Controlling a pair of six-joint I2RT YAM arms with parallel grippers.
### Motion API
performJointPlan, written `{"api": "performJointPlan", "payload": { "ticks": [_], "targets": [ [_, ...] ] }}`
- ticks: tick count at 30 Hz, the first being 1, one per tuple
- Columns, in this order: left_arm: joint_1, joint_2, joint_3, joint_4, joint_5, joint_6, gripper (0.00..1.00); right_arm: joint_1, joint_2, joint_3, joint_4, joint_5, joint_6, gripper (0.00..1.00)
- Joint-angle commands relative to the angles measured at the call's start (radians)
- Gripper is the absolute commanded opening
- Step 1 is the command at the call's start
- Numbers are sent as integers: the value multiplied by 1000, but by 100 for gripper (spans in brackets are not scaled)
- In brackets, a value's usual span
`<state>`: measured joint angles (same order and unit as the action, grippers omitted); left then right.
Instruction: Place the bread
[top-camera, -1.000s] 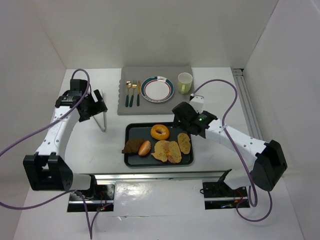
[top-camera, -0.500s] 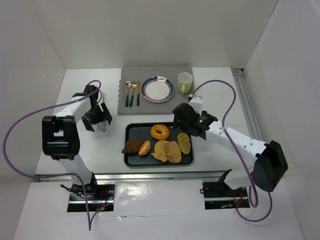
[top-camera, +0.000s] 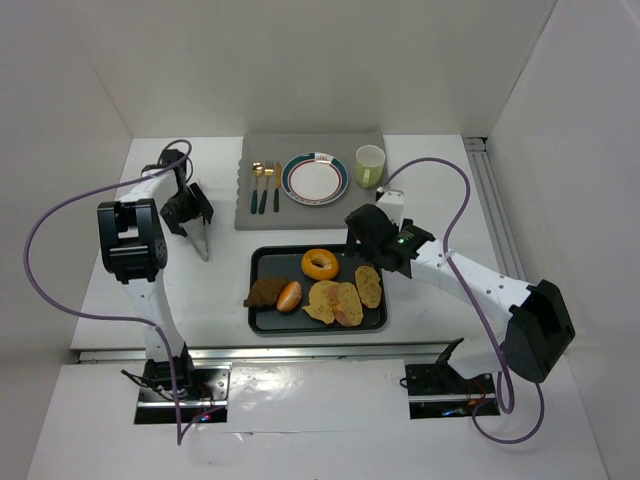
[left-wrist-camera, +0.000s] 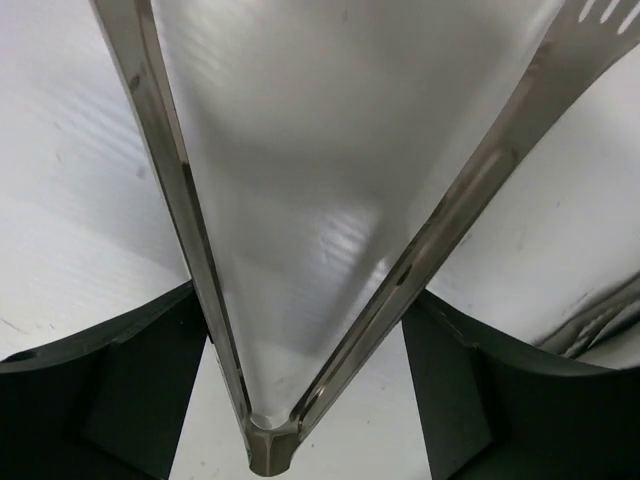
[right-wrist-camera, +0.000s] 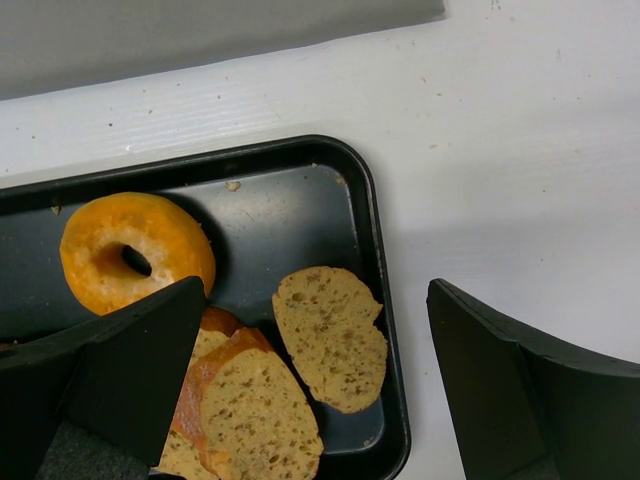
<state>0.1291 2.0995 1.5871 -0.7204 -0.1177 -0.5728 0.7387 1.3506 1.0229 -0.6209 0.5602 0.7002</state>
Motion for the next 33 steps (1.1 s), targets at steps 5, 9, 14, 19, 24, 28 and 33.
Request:
{"api": "performJointPlan", "payload": {
  "ticks": [5, 9, 14, 19, 24, 28, 33],
  "targets": [
    [18, 53, 77, 26, -13, 45, 65, -18, 1, 42, 27, 17, -1, 99],
    [7, -30, 57, 35, -23, 45, 36, -18, 1, 51, 18, 17, -1, 99],
    [-77, -240, 57, 35, -23, 100, 27, -18, 1, 60, 18, 17, -1, 99],
    [-262, -387, 34, -45, 51, 195, 27, -18, 1, 91, -2, 17, -1, 99],
    [-431, -496, -99, -146, 133, 195, 34, -18, -54, 149, -40, 17, -11, 99],
    [-480, -613, -187, -188, 257, 194, 59, -18, -134, 149, -49, 38, -21, 99],
    [-543, -653, -197, -235, 303, 157, 67, -27, -168, 149, -30, 49, -34, 99]
  ]
}}
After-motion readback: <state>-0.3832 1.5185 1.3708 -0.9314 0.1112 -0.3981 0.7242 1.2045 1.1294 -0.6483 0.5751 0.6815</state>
